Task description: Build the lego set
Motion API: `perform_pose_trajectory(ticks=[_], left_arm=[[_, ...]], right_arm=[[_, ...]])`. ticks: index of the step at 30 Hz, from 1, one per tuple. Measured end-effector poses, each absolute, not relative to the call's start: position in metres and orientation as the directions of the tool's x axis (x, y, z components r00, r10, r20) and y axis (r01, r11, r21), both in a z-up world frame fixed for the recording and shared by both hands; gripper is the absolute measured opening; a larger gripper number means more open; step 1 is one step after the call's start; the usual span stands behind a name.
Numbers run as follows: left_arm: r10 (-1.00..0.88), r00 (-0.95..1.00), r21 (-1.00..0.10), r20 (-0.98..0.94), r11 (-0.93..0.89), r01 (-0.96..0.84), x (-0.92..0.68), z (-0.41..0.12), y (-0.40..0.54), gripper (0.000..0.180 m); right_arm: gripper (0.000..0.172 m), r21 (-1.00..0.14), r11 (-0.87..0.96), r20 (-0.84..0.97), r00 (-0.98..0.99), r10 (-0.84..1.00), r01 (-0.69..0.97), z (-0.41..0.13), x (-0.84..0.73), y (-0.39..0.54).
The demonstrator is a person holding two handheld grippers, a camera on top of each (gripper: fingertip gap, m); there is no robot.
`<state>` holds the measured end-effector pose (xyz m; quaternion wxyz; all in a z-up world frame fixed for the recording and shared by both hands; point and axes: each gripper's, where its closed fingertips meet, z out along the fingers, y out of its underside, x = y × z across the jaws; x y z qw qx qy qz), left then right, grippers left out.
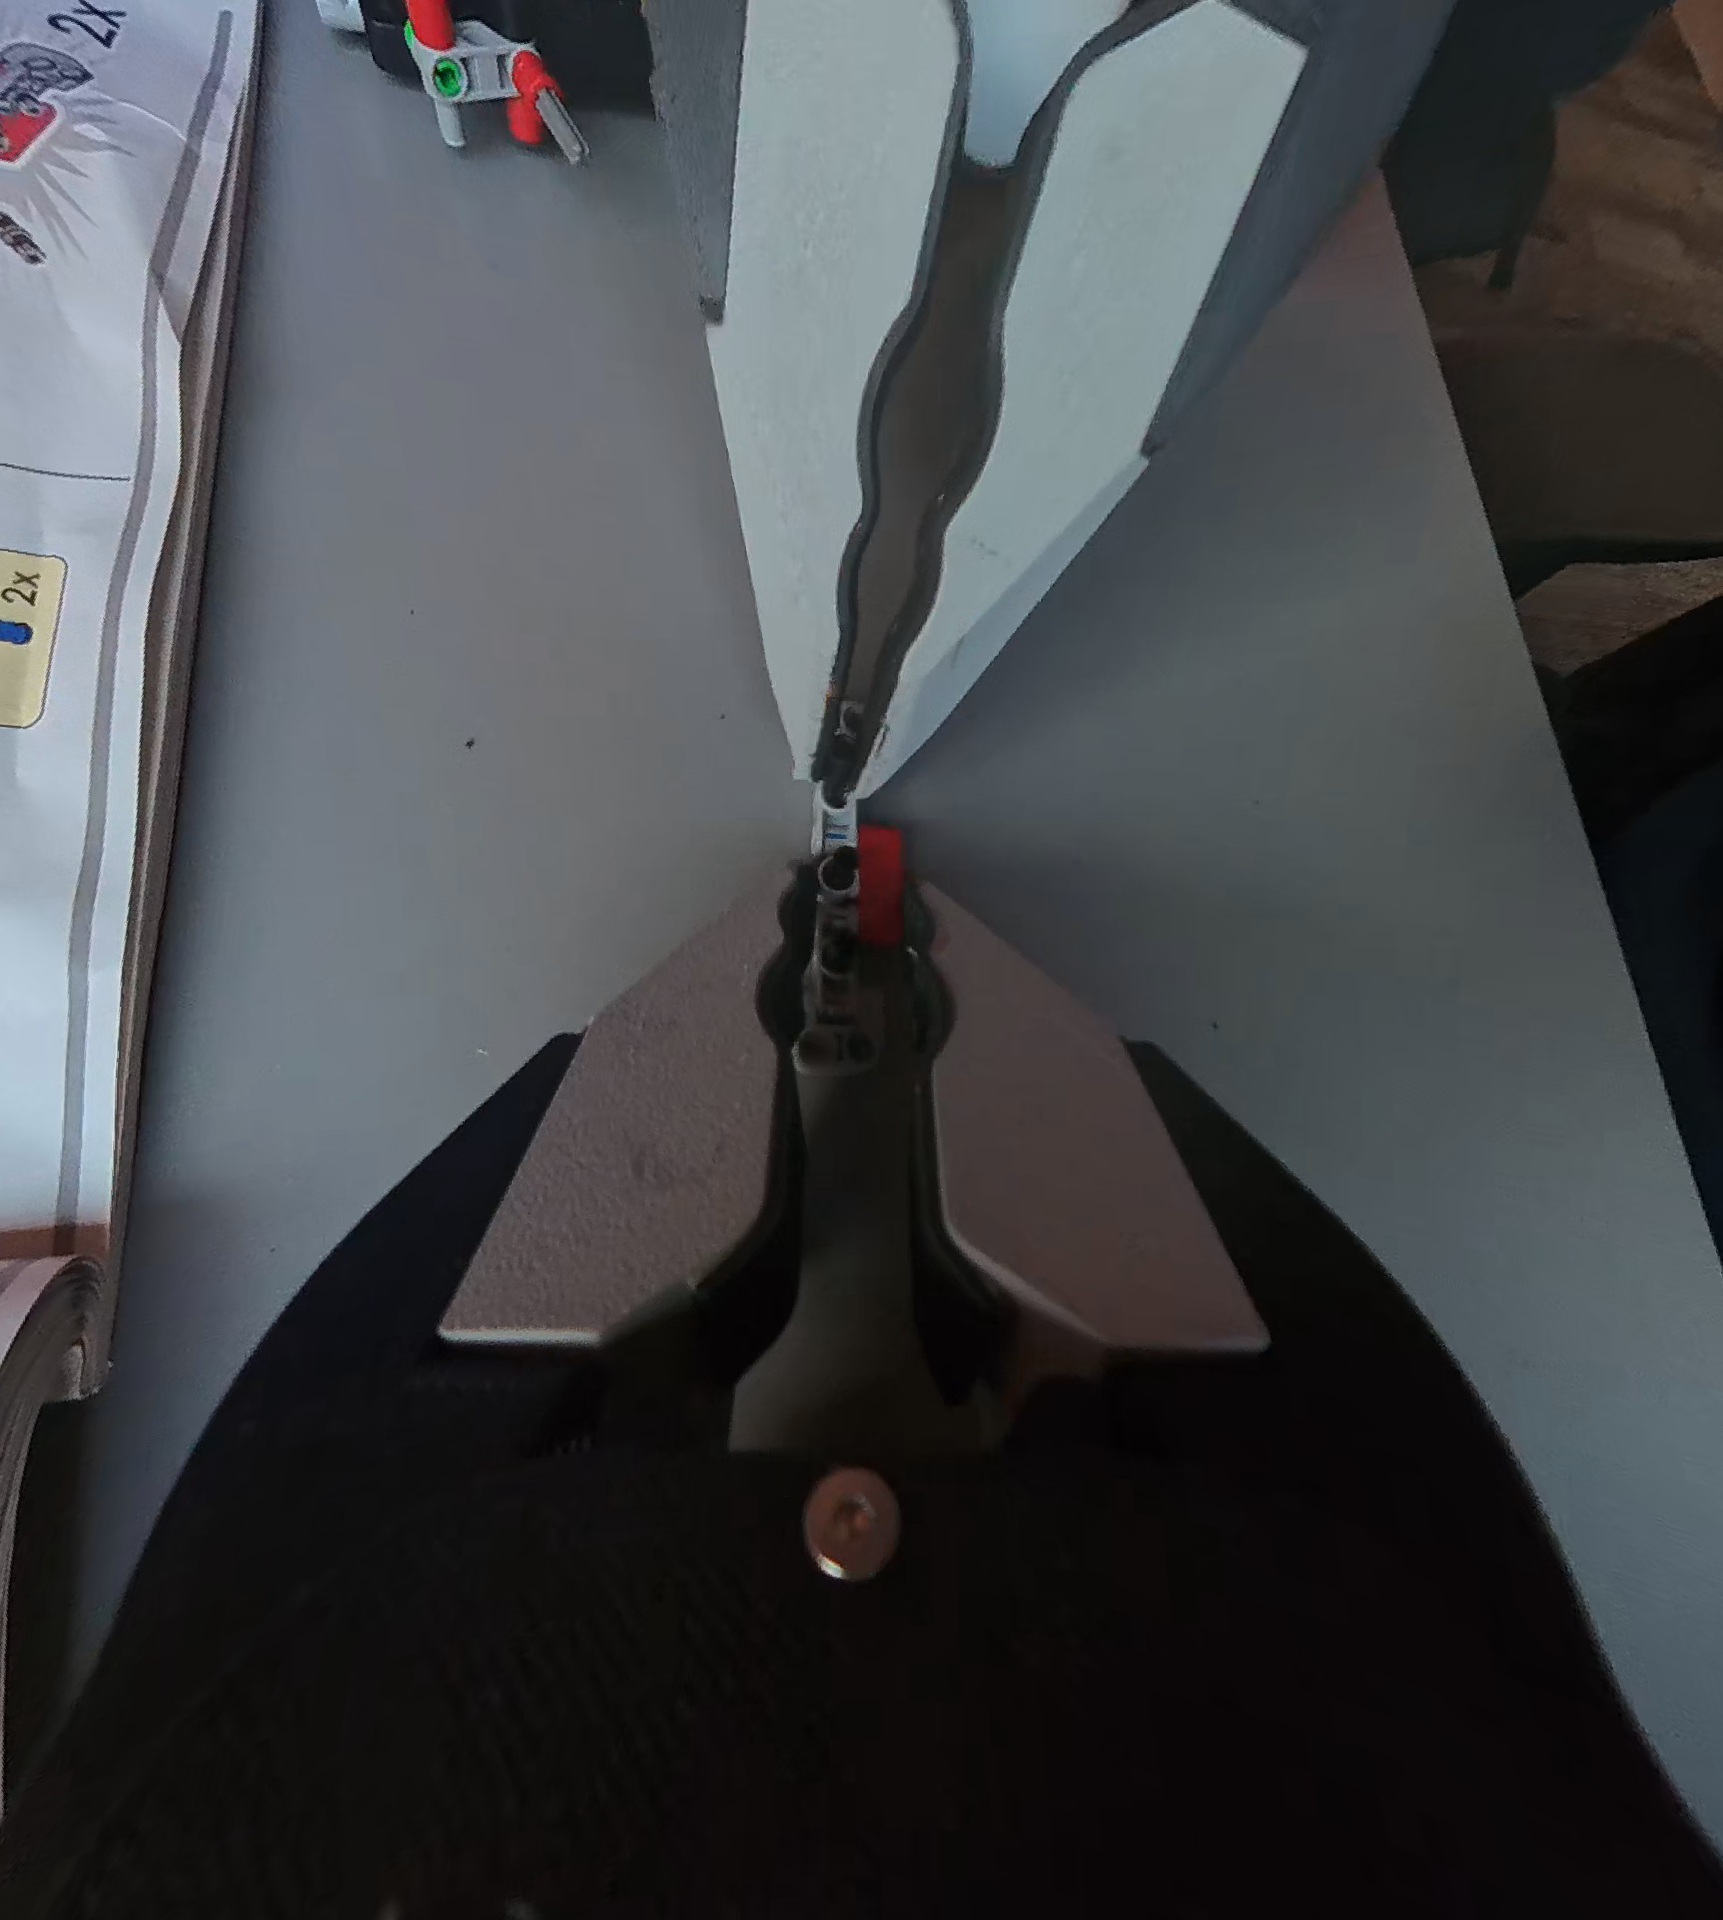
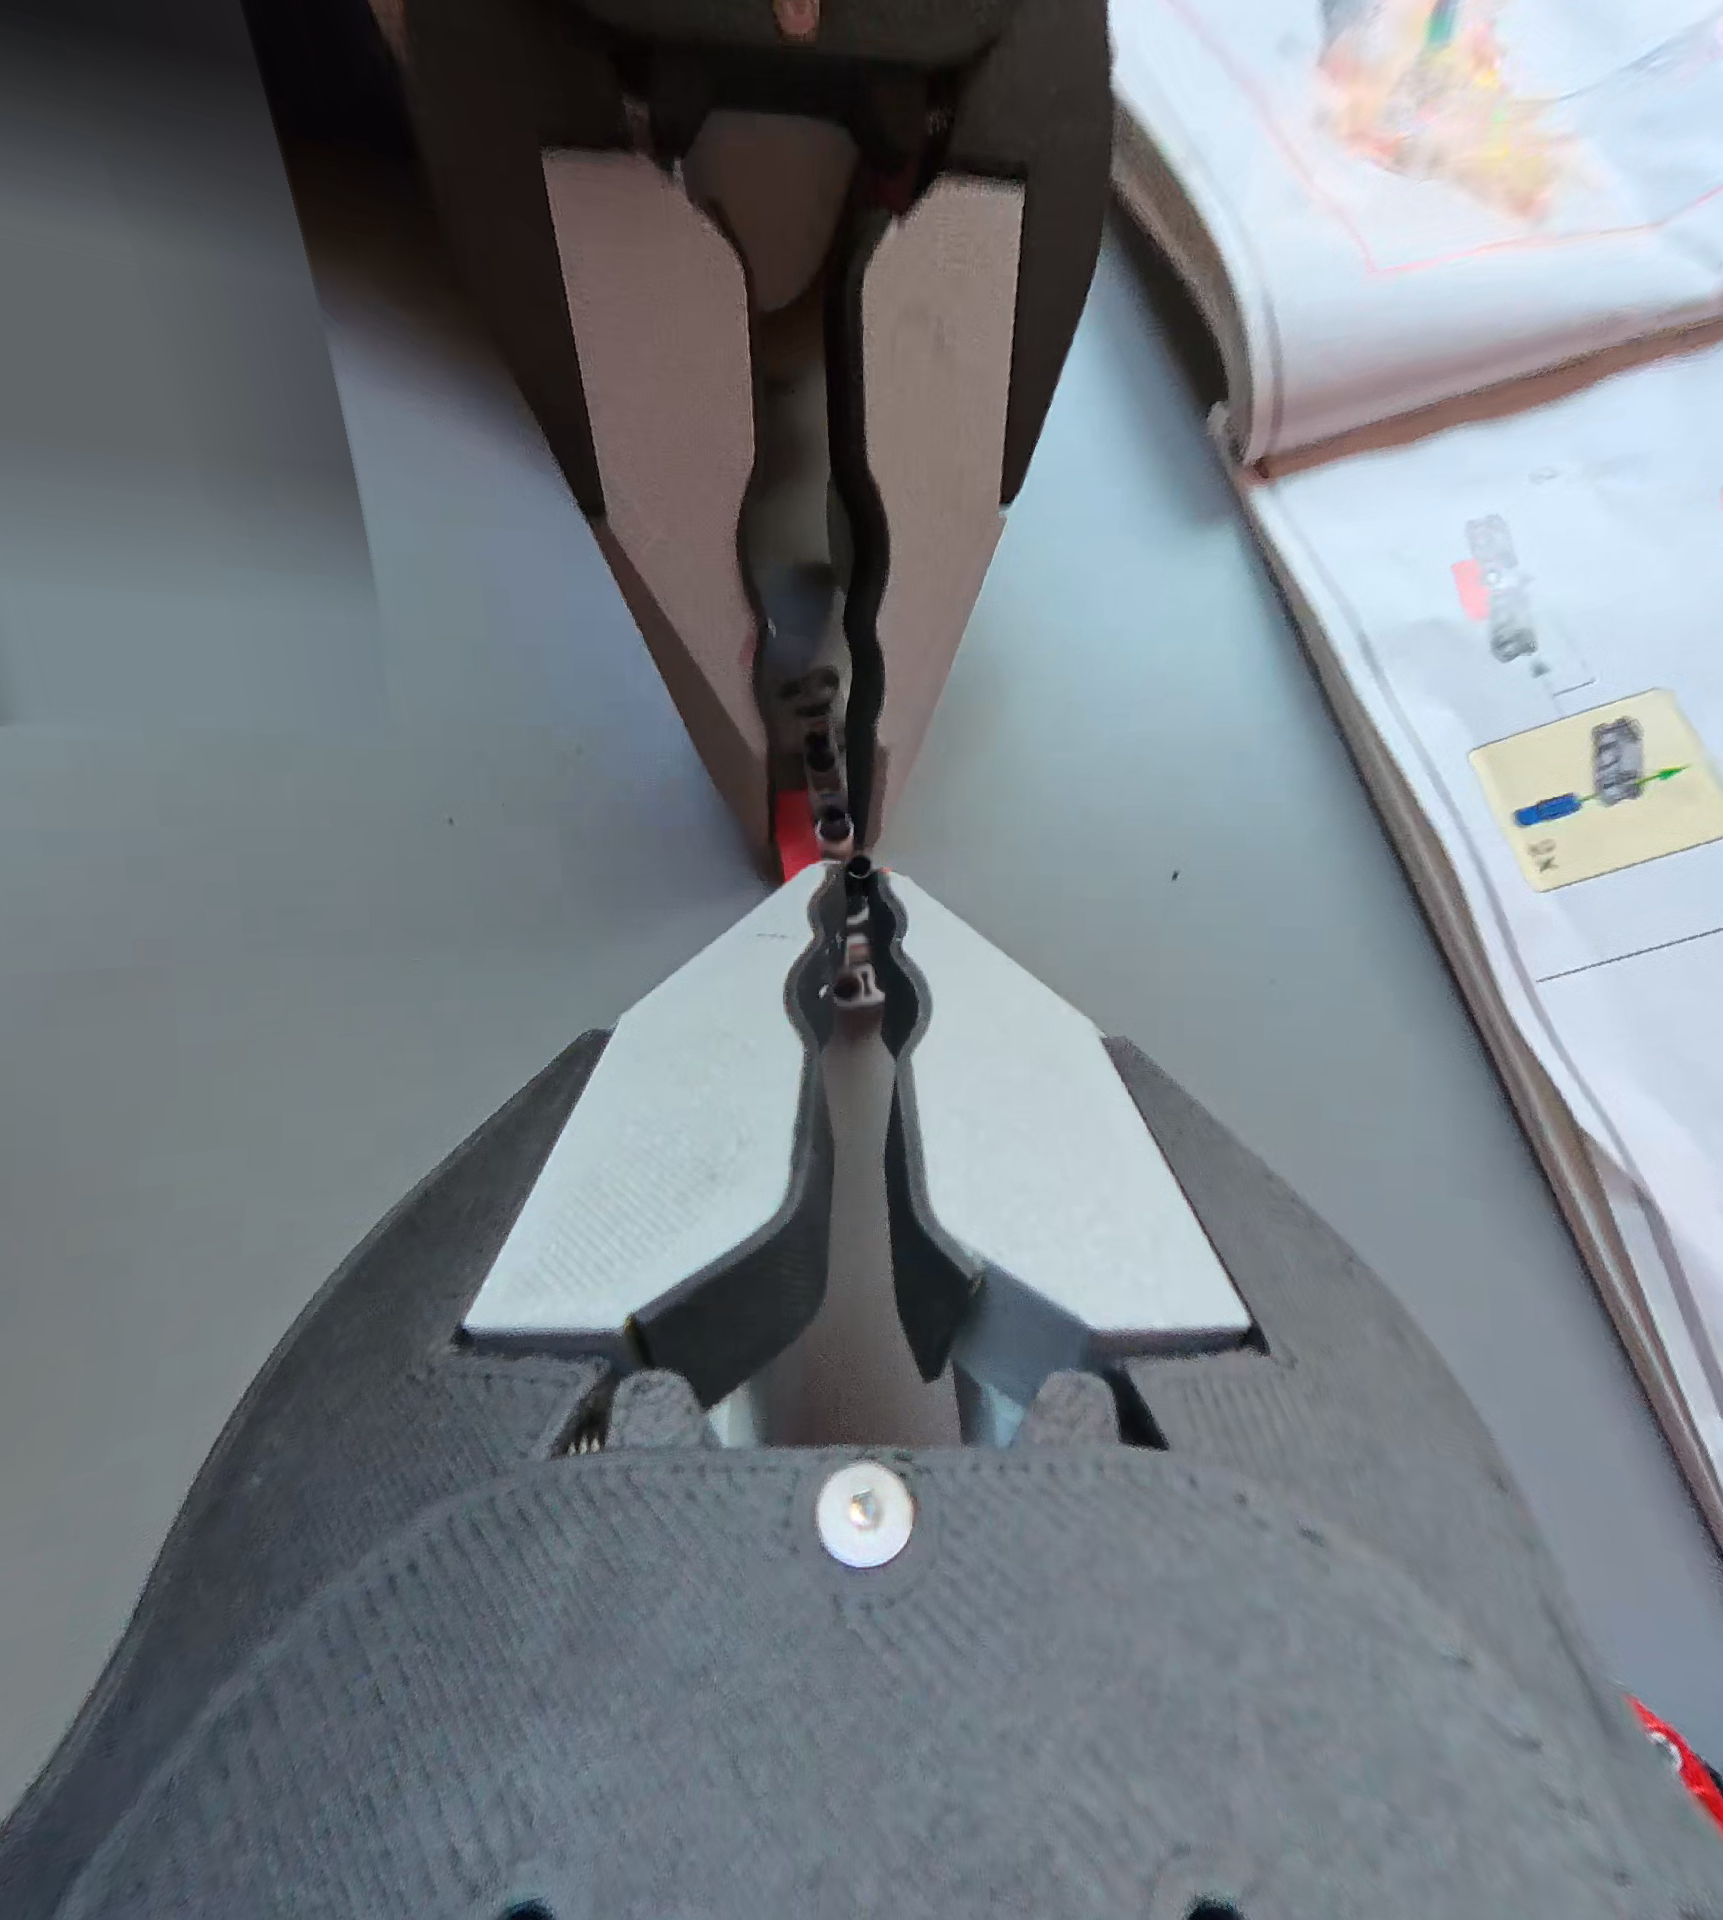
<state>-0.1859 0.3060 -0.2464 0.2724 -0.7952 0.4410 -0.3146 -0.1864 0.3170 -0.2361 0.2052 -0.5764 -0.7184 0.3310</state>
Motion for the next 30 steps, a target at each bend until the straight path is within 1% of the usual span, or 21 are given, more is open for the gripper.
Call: perform_pose_trajectory(ticks=[1,2,3,4,5,9,12,14,17,19,22,26,27,28,30], left_arm=[[-0.875,0.413,-0.713,0.254,-0.458,-0.531,-0.186,-0.246,0.306,0.014],[-0.878,0.413,-0.716,0.241,-0.448,-0.535,-0.186,-0.246,0.306,0.014],[-0.883,0.411,-0.72,0.226,-0.436,-0.54,-0.186,-0.245,0.305,0.018],[-0.889,0.404,-0.725,0.214,-0.422,-0.544,-0.185,-0.245,0.304,0.025],[-0.894,0.401,-0.731,0.199,-0.408,-0.547,-0.185,-0.244,0.303,0.027],[-0.901,0.405,-0.778,0.159,-0.367,-0.51,-0.182,-0.234,0.305,0.025],[-0.901,0.416,-0.823,0.124,-0.328,-0.464,-0.179,-0.223,0.308,0.025],[-0.892,0.446,-0.851,0.071,-0.287,-0.44,-0.18,-0.215,0.314,0.024],[-0.866,0.5,-0.884,-0.005,-0.23,-0.408,-0.183,-0.204,0.322,0.019],[-0.87,0.493,-0.904,-0.016,-0.198,-0.379,-0.18,-0.195,0.32,0.008],[-0.837,0.545,-0.905,-0.046,-0.196,-0.379,-0.186,-0.194,0.326,0.0],[-0.804,0.594,-0.915,-0.037,-0.212,-0.343,-0.19,-0.193,0.331,0.0],[-0.801,0.597,-0.917,-0.05,-0.2,-0.345,-0.19,-0.192,0.332,0.006],[-0.79,0.609,-0.916,-0.07,-0.19,-0.352,-0.191,-0.191,0.333,0.006],[-0.767,0.631,-0.915,-0.116,-0.164,-0.368,-0.195,-0.188,0.336,0.001]], right_arm=[[0.001,-0.744,0.085,-0.096,-0.232,0.968,0.663,-0.229,-0.189,0.317],[0.001,-0.771,0.023,-0.145,-0.21,0.967,0.636,-0.221,-0.191,0.316],[0.002,-0.786,-0.046,-0.2,-0.183,0.963,0.617,-0.215,-0.192,0.315],[0.002,-0.798,-0.096,-0.231,-0.156,0.96,0.595,-0.211,-0.192,0.315],[0.002,-0.804,-0.129,-0.25,-0.134,0.959,0.58,-0.209,-0.192,0.314],[0.002,-0.815,-0.278,-0.356,-0.06,0.932,0.509,-0.2,-0.19,0.313],[0.001,-0.792,-0.436,-0.485,-0.006,0.874,0.428,-0.19,-0.191,0.32],[0.001,-0.772,-0.505,-0.547,0.002,0.837,0.386,-0.187,-0.193,0.322],[0.001,-0.749,-0.561,-0.604,-0.014,0.797,0.353,-0.185,-0.196,0.319],[0.001,-0.74,-0.59,-0.63,-0.024,0.776,0.324,-0.182,-0.199,0.318],[0.001,-0.738,-0.615,-0.643,-0.013,0.766,0.276,-0.18,-0.202,0.322],[0.001,-0.722,-0.668,-0.678,0.008,0.735,0.179,-0.179,-0.206,0.328],[0.001,-0.703,-0.697,-0.703,0.012,0.711,0.142,-0.178,-0.207,0.33],[0.001,-0.677,-0.728,-0.731,0.008,0.682,0.107,-0.177,-0.208,0.332],[0.001,-0.625,-0.778,-0.78,-0.019,0.625,0.068,-0.174,-0.211,0.333]])
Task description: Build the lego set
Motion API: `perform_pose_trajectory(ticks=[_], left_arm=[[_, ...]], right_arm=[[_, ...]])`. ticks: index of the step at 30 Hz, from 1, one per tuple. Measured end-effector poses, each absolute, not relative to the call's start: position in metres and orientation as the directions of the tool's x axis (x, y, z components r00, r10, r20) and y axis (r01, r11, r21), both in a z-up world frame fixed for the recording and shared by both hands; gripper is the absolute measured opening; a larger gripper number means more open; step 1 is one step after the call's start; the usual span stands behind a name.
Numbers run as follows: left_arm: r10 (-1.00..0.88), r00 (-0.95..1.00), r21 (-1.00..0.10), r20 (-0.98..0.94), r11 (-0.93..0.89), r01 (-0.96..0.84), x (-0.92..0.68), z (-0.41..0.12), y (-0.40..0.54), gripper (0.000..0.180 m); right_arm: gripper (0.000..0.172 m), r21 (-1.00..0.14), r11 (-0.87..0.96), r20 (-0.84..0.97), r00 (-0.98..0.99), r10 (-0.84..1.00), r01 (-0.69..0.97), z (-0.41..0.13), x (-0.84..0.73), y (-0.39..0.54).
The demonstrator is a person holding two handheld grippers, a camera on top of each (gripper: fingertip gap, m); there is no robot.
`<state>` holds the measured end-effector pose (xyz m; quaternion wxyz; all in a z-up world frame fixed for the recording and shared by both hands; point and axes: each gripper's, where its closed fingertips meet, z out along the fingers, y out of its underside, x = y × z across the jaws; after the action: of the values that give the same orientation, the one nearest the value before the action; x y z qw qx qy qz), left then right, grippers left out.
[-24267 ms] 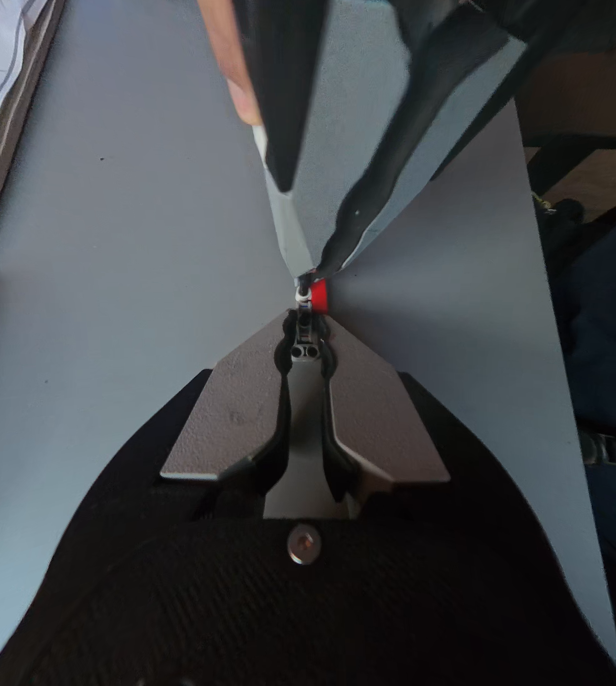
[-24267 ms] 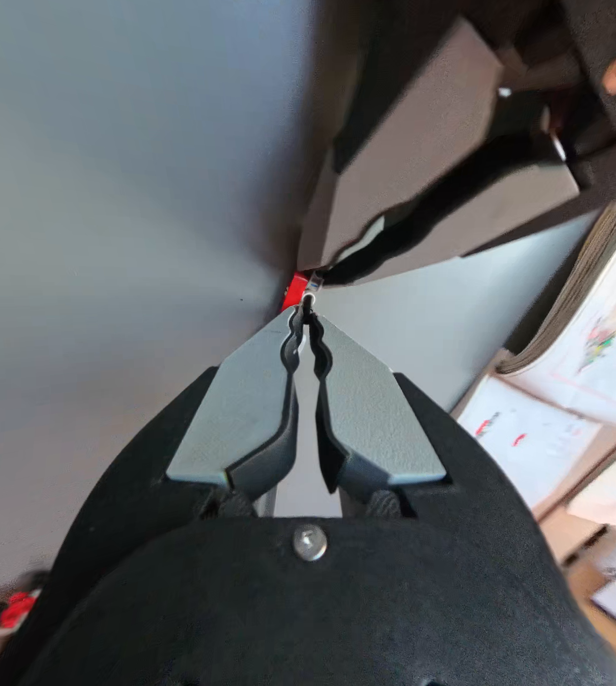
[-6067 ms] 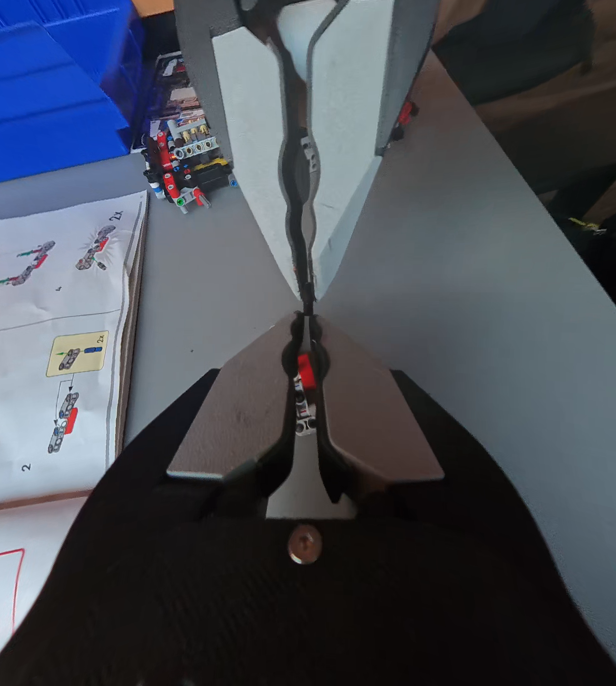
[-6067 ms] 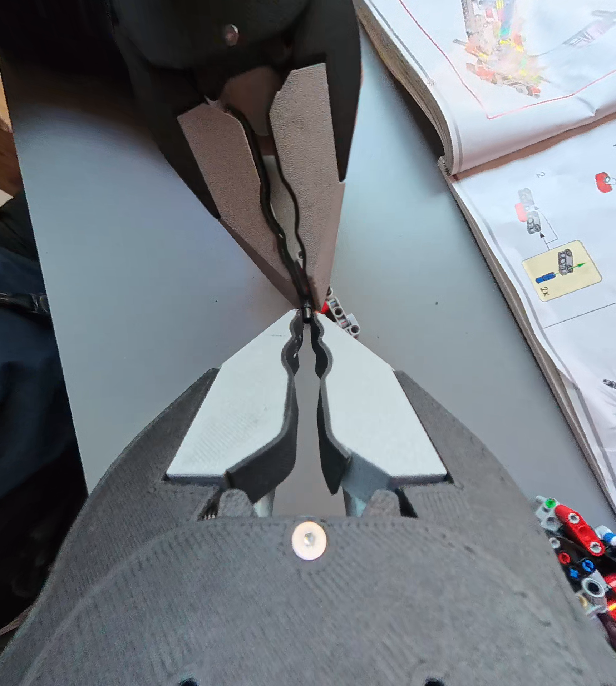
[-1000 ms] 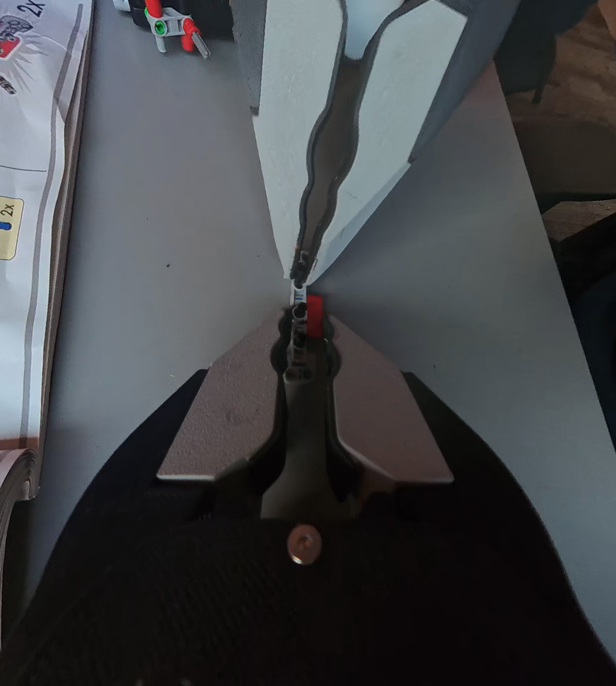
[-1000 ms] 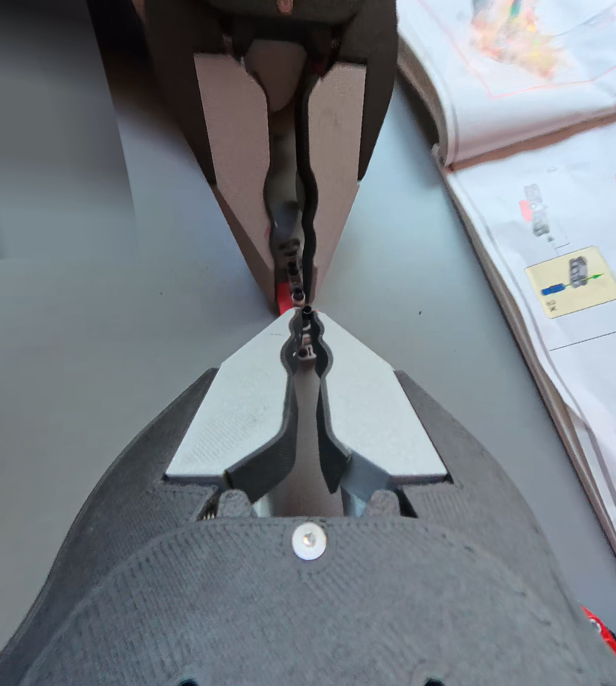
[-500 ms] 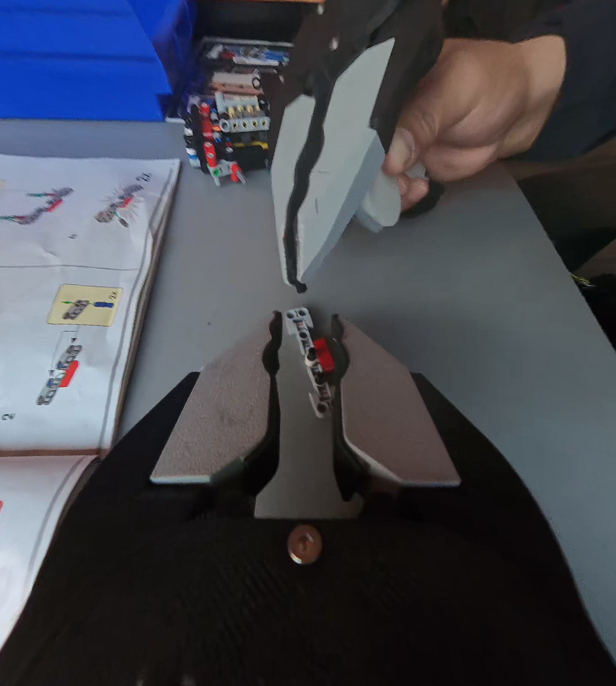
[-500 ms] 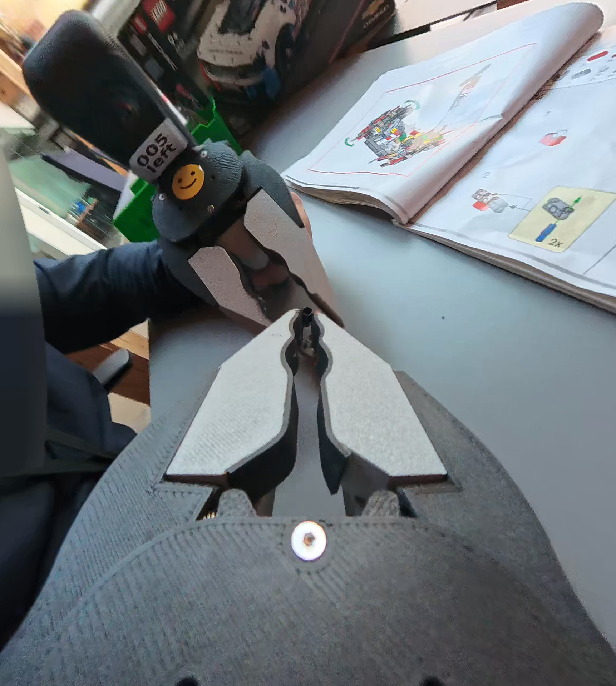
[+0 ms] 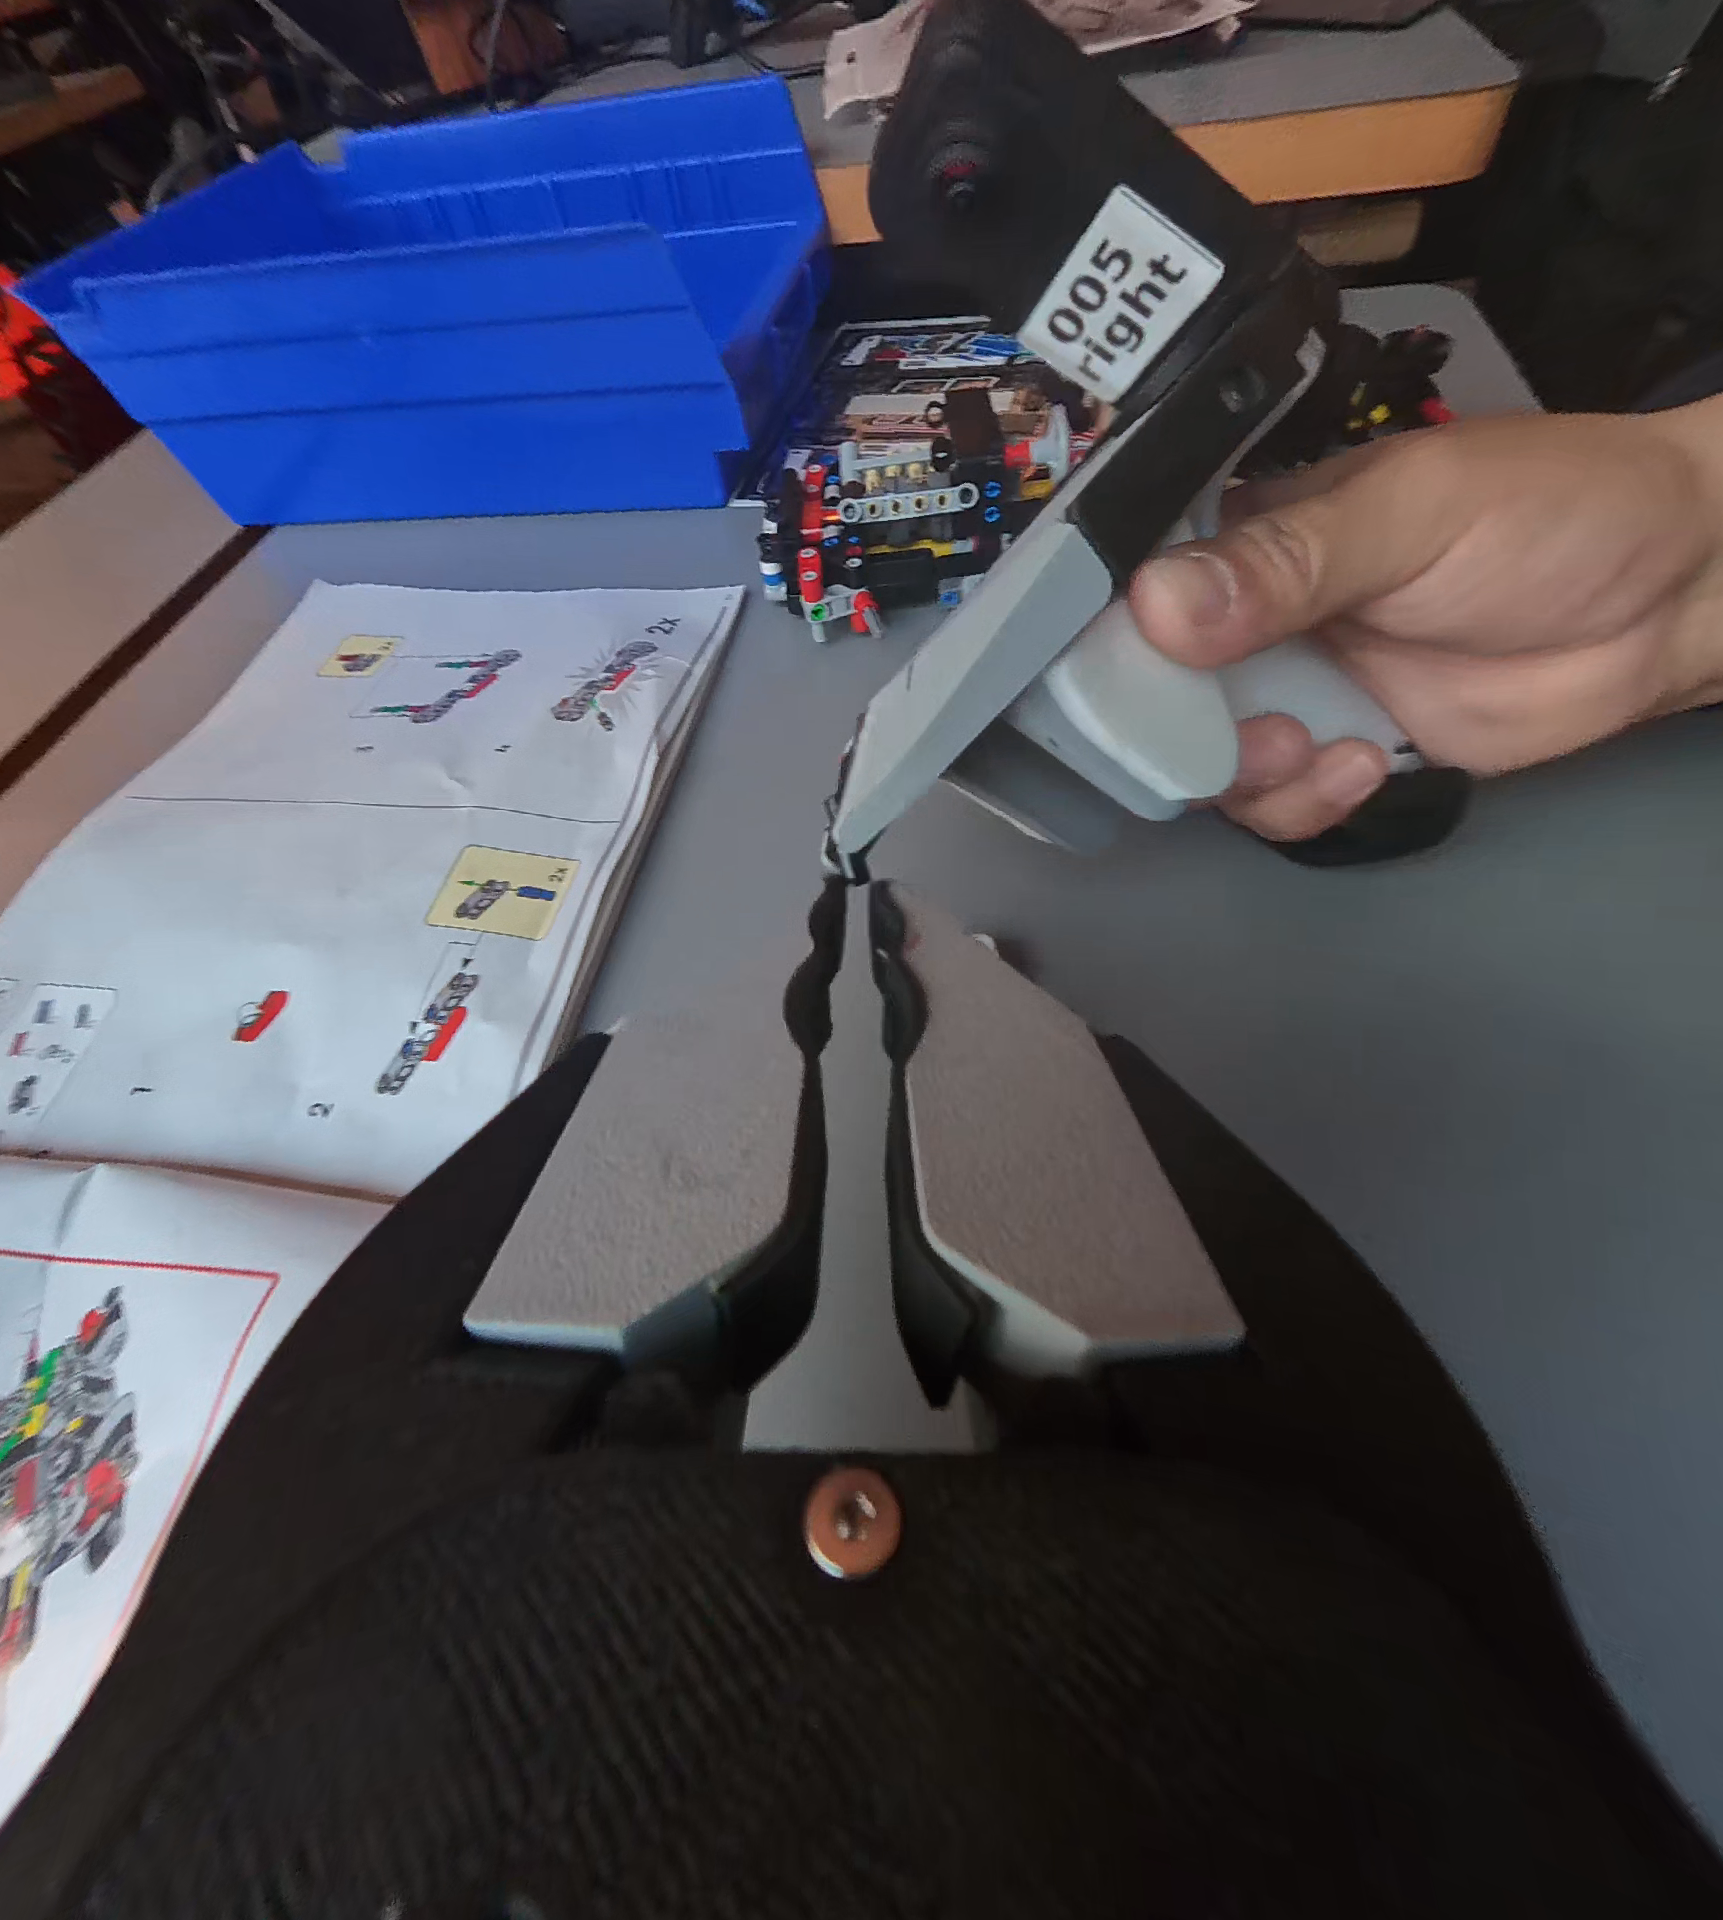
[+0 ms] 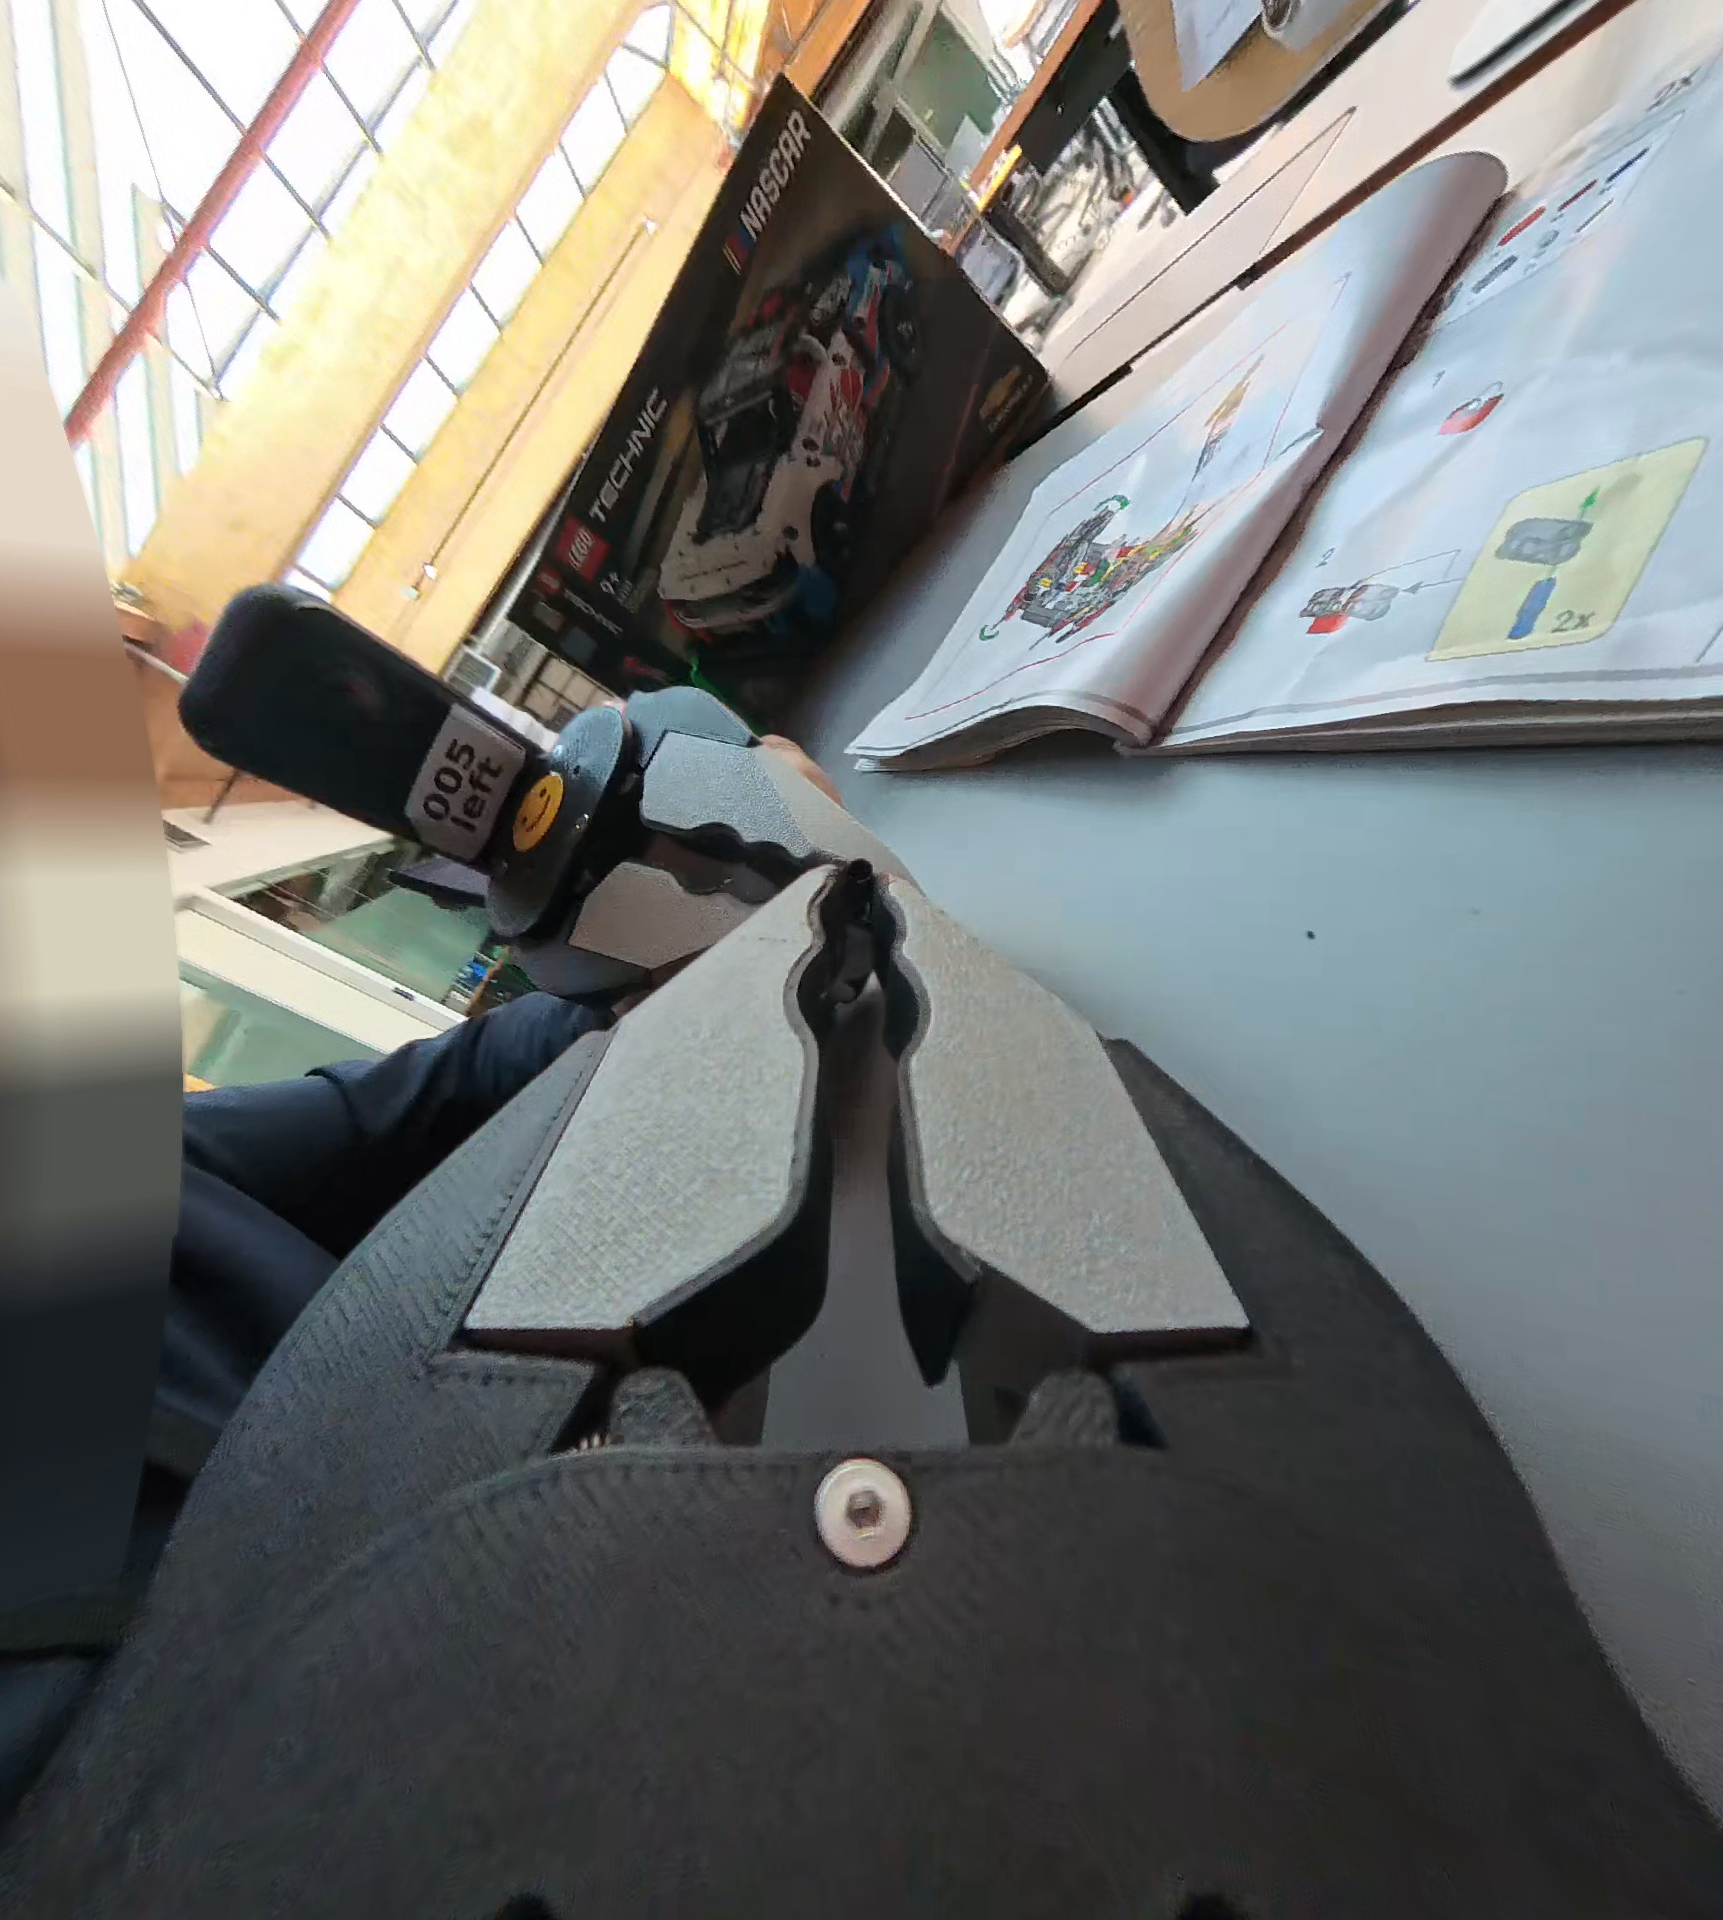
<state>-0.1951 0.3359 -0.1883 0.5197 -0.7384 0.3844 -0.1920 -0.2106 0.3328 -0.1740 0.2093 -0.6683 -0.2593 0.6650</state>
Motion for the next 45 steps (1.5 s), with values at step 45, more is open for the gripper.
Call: perform_pose_trajectory(ticks=[45], left_arm=[[-0.682,0.641,-0.829,-0.352,-0.091,-0.552,-0.213,-0.196,0.35,0.002]], right_arm=[[0.005,-0.762,-0.638,-0.626,0.127,0.77,0.111,-0.18,-0.225,0.34]])
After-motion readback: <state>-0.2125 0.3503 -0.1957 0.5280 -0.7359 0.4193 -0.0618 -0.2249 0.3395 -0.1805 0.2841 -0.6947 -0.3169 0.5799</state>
